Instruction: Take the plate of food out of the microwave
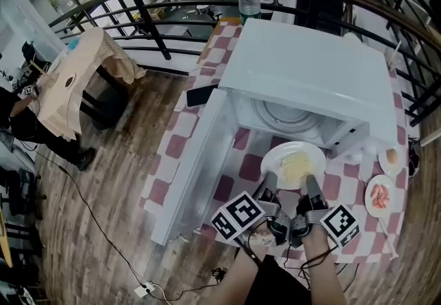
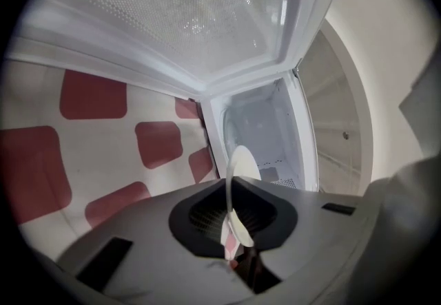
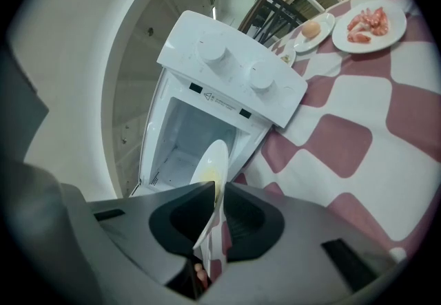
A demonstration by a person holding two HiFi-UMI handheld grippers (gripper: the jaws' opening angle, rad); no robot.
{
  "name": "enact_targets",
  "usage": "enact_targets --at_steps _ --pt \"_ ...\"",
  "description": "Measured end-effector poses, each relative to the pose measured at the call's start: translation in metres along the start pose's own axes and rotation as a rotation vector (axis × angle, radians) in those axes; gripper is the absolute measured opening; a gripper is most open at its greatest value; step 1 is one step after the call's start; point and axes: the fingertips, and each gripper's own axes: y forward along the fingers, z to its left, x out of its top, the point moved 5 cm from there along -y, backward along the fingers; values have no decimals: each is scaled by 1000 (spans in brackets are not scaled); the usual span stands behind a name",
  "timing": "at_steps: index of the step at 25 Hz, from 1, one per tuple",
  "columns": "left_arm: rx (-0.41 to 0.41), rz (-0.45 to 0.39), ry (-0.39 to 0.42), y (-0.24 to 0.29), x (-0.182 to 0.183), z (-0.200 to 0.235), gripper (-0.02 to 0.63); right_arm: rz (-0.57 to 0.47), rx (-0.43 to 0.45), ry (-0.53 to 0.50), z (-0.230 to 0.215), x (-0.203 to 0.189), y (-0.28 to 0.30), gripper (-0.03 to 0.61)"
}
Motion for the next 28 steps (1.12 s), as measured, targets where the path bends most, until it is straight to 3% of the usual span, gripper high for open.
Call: enact_targets --at_steps 28 --pt "29 -76 -42 -99 -47 24 31 66 98 -1 -7 -50 -78 41"
